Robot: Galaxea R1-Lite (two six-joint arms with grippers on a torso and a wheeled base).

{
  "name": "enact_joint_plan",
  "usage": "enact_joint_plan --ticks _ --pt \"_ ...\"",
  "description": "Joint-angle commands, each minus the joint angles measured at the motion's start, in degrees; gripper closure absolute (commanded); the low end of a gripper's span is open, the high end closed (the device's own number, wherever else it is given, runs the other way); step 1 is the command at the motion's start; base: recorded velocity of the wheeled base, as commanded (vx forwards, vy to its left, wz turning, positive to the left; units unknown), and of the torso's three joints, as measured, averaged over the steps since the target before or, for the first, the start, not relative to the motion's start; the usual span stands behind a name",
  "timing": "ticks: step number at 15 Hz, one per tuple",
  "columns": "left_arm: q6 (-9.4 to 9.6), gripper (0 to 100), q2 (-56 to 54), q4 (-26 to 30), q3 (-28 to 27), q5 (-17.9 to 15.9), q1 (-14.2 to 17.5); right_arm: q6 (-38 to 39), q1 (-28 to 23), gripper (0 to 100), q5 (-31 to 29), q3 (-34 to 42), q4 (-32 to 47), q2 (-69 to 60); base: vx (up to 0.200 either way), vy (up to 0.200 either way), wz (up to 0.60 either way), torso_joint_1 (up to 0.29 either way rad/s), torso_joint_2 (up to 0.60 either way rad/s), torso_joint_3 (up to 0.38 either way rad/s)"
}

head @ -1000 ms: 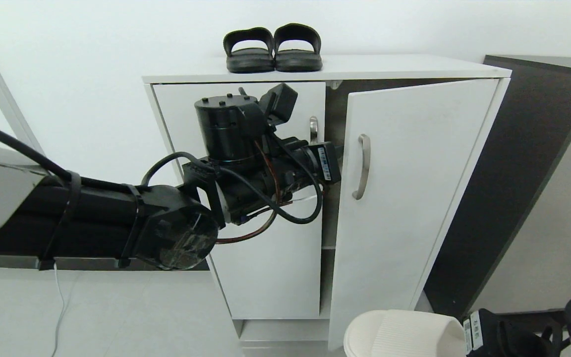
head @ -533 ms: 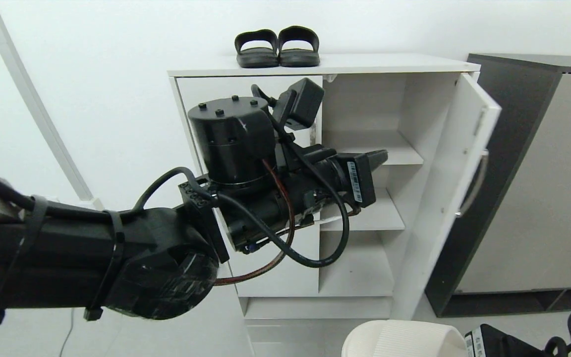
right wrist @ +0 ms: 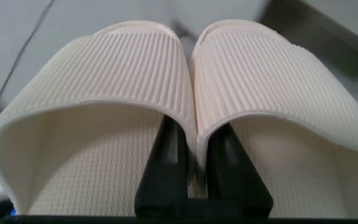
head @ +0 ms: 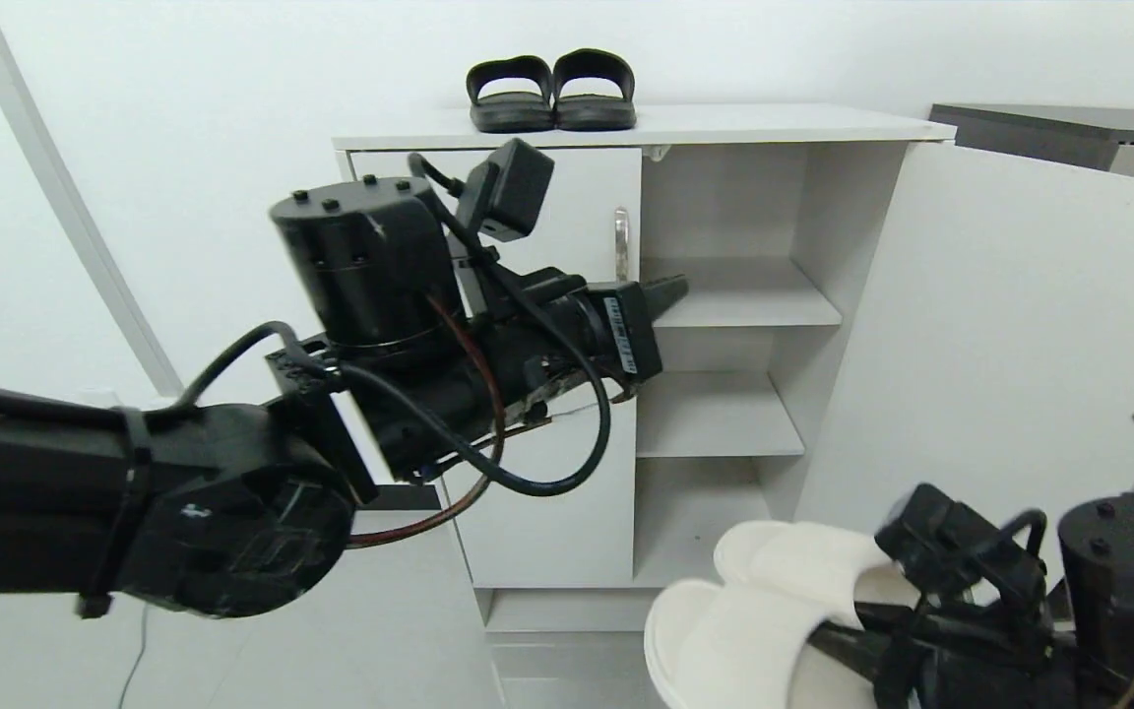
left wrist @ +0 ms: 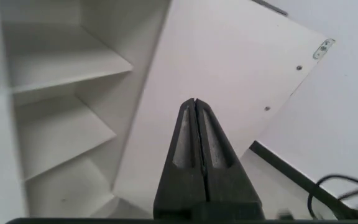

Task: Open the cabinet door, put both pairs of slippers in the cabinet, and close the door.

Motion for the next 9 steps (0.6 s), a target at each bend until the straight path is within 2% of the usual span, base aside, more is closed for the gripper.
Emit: enact_joint_plan --ticks 1,3,5,7,8,9 --pt "2.28 100 -8.4 0.5 6.5 0.2 4.5 7.5 -0.9 100 -10.6 -8.3 -1.7 10.3 0.000 0.000 0.00 0.000 0.00 0.000" --pt "3.51 100 -16.0 3.1 11.8 3.7 7.4 8.2 -0.9 100 -18.8 -11.5 -6.7 16.9 0.000 0.000 0.00 0.000 0.00 0.000" --pt "5.44 100 -24.5 9.1 16.4 9.8 10.7 8.1 -0.9 100 -26.6 -13.9 -14.3 23.6 0.000 0.000 0.00 0.000 0.00 0.000" --pt "9.22 100 -31.9 15.0 20.4 16.0 15.6 7.6 -0.9 100 -31.1 -15.3 -19.6 27.3 0.000 0.000 0.00 0.000 0.00 0.000" --pt "13.09 100 -37.3 17.5 23.9 20.6 19.3 7.3 -0.9 100 -32.6 -15.9 -20.7 28.1 0.000 0.000 0.00 0.000 0.00 0.000" --pt "14.76 100 -41.9 18.4 27.1 24.2 22.4 7.3 -0.9 100 -33.3 -16.4 -20.7 28.3 0.000 0.000 0.00 0.000 0.00 0.000"
